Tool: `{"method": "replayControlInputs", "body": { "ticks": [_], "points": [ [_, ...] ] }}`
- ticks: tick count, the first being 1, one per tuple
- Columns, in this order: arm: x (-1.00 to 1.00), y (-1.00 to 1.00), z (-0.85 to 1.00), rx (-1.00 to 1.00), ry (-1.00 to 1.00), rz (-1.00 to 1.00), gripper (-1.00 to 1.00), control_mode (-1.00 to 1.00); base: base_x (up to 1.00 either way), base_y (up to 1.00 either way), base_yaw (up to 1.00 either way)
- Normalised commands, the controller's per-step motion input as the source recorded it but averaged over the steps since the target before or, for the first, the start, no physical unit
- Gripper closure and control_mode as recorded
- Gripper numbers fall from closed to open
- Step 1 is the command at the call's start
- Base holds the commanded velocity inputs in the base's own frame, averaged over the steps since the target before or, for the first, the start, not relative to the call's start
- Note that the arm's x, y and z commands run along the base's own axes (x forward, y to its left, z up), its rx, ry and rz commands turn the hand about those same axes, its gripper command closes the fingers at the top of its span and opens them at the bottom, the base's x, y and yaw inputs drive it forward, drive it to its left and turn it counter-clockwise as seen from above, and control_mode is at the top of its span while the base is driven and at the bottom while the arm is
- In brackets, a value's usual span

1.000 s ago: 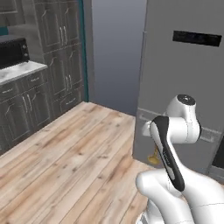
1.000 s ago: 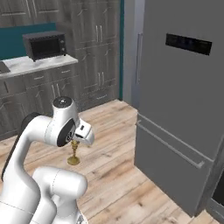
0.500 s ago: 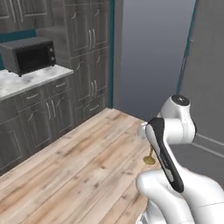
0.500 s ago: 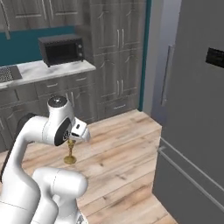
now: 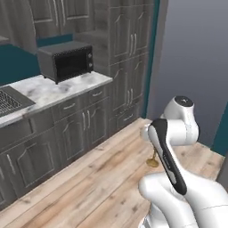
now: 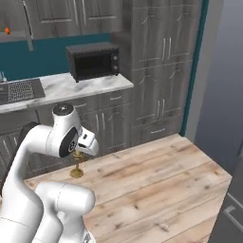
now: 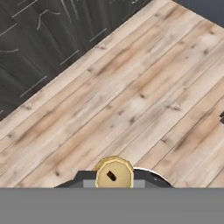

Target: Pick the candle and candle from the dining table and place them in the open cabinet. Close the cabinet after placing the objects.

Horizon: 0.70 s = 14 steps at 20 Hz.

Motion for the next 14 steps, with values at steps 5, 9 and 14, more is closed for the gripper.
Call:
{"method": "replayControlInputs", "body": {
  "ticks": [5,9,14],
  "points": [
    [0.0,0.0,0.0,0.0,0.0,0.0,1.0,1.0,0.38,0.91,0.47],
    [0.0,0.0,0.0,0.0,0.0,0.0,1.0,1.0,0.34,0.77,0.5],
    [0.0,0.0,0.0,0.0,0.0,0.0,1.0,1.0,0.64,0.68,0.49]
  ]
}}
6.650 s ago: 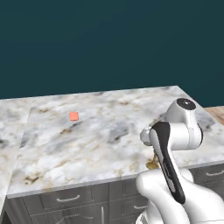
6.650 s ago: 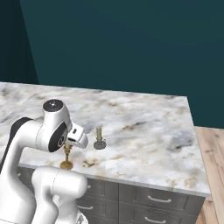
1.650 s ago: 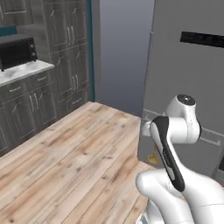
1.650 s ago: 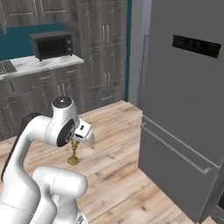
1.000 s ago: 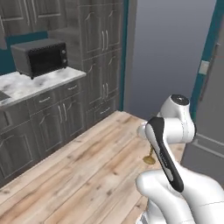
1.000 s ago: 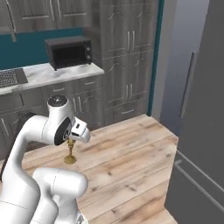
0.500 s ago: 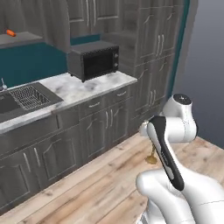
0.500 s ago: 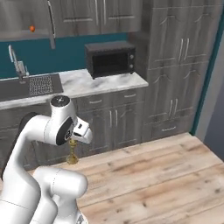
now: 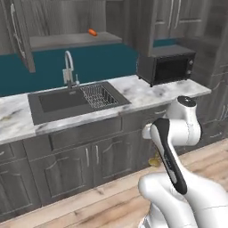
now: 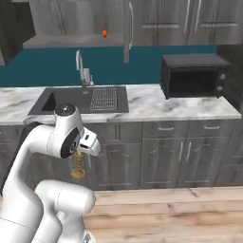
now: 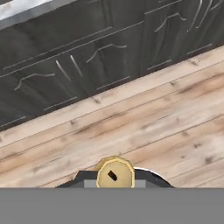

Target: Pick the candle and candle from the dining table and place them in the open cabinet. Close the cabinet after placing the objects.

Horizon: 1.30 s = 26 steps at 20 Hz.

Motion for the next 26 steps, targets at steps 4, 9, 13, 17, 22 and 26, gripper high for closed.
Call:
{"method": "replayControlInputs", "body": {
  "ticks": [4,9,13,17,22,26],
  "points": [
    [0.0,0.0,0.0,0.0,0.0,0.0,1.0,1.0,1.0,0.47,0.41],
    [0.0,0.0,0.0,0.0,0.0,0.0,1.0,1.0,0.85,0.15,0.27],
    [0.0,0.0,0.0,0.0,0.0,0.0,1.0,1.0,0.34,0.0,0.19],
    [0.0,0.0,0.0,0.0,0.0,0.0,1.0,1.0,0.35,0.16,0.12],
    [0.0,0.0,0.0,0.0,0.0,0.0,1.0,1.0,0.79,0.16,0.1],
    [0.0,0.0,0.0,0.0,0.0,0.0,1.0,1.0,0.74,0.0,0.01]
  ]
}}
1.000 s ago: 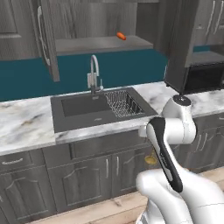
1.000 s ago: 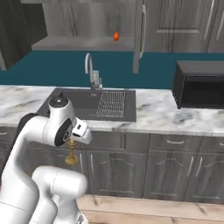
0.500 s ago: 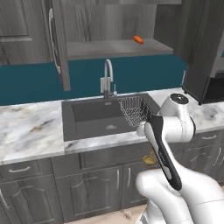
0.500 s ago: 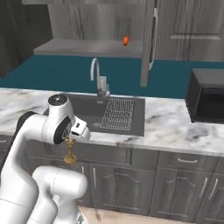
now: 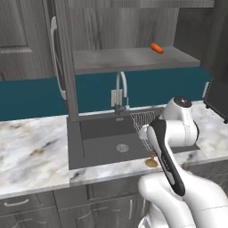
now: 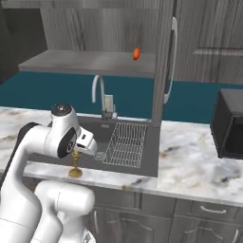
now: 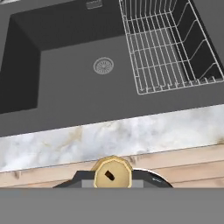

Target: Pick the candle and candle from the dining table and place them in the open cabinet. Close the cabinet after placing the objects.

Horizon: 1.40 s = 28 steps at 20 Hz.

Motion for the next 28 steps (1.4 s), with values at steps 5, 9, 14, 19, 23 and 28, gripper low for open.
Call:
{"method": "replayControlInputs", "body": {
  "ticks": [5,9,14,19,23,28],
  "points": [
    [0.0,0.0,0.0,0.0,0.0,0.0,1.0,1.0,0.53,0.02,0.03],
    [0.0,0.0,0.0,0.0,0.0,0.0,1.0,1.0,0.0,0.0,0.0],
    [0.0,0.0,0.0,0.0,0.0,0.0,1.0,1.0,0.0,0.0,0.0],
    [0.0,0.0,0.0,0.0,0.0,0.0,1.0,1.0,0.0,0.0,0.0],
    [0.0,0.0,0.02,0.0,0.0,0.02,1.0,-1.0,0.0,0.0,0.0],
    [0.12,0.05,0.42,-0.04,-0.11,0.13,1.0,-1.0,0.0,0.0,0.0]
  ]
}}
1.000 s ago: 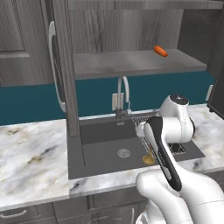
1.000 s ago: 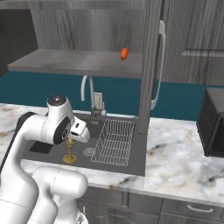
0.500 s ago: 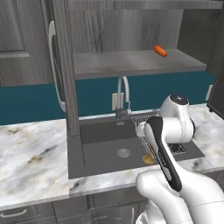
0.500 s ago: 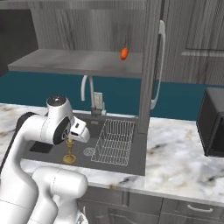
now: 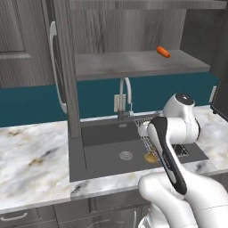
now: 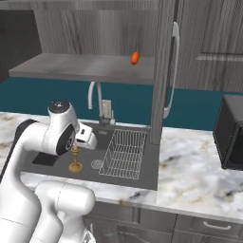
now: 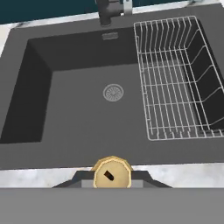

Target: Pick the candle and candle from the dining table and place them in the open cabinet. Close the cabinet after placing the objects.

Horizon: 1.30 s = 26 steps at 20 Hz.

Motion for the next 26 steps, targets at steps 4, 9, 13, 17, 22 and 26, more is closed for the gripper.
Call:
{"method": "replayControlInputs", "body": {
  "ticks": [4,9,13,17,22,26],
  "points": [
    [-0.23,0.0,0.79,-0.08,-0.16,0.0,1.0,-1.0,0.0,0.0,0.0],
    [-0.31,0.0,0.88,-0.01,-0.13,0.0,1.0,-1.0,0.0,0.0,0.0],
    [-0.3,-0.03,0.95,0.0,-0.18,0.0,1.0,-1.0,0.0,0.0,0.0],
    [-0.24,-0.02,0.89,0.0,-0.22,0.0,1.0,-1.0,0.0,0.0,0.0],
    [-0.03,0.0,0.82,0.0,-0.22,0.0,1.0,-1.0,0.0,0.0,0.0],
    [0.0,0.0,0.76,0.0,-0.26,0.0,1.0,-1.0,0.0,0.0,0.0]
  ]
}}
